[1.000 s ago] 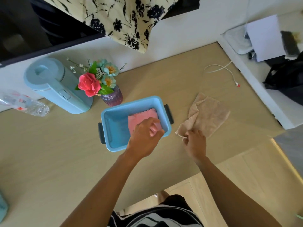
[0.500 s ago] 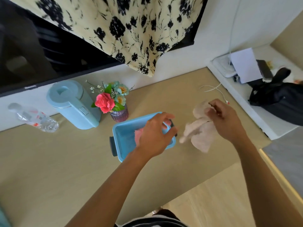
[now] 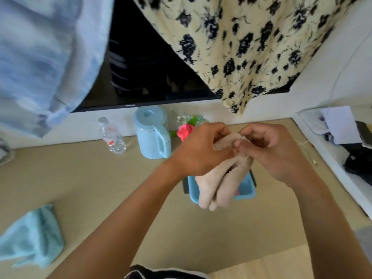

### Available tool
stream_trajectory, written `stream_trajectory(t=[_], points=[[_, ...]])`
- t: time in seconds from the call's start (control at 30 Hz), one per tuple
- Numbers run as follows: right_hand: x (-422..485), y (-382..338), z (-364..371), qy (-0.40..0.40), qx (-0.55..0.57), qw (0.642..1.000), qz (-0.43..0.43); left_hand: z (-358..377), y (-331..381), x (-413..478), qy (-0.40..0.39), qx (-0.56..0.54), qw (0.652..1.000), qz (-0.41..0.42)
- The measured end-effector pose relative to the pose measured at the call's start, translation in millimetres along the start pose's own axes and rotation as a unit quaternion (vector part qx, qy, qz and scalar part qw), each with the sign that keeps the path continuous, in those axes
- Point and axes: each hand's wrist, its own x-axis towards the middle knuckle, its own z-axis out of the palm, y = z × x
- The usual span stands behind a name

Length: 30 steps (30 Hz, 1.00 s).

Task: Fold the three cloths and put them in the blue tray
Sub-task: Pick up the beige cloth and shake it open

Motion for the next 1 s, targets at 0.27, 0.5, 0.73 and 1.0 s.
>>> stream_trajectory(t=[0.27,0.5,0.73,1.0], points=[[27.6,-13.6,97.3,-0.048,-0.038,0.998,-0.031,-80.2,-22.0,-60.4,0.071,0.047,0.996,-0.020],[50.4,-1.8,185.2,-0.089,-0.168,0.982,-0.008,-140.8,-42.8,-103.8,0.116,0.074,0.990,-0.031],[62.9,28.1,222.8,-0.156,-0.173,0.972,0.040,-201.9,-80.8,-151.5,0.141,0.114,0.979,-0.094],[85.4,35.0,222.4,-0.133,-0.197,0.971,-0.004,-234.4,-149.1,-188.7,0.156,0.205,0.951,-0.171]])
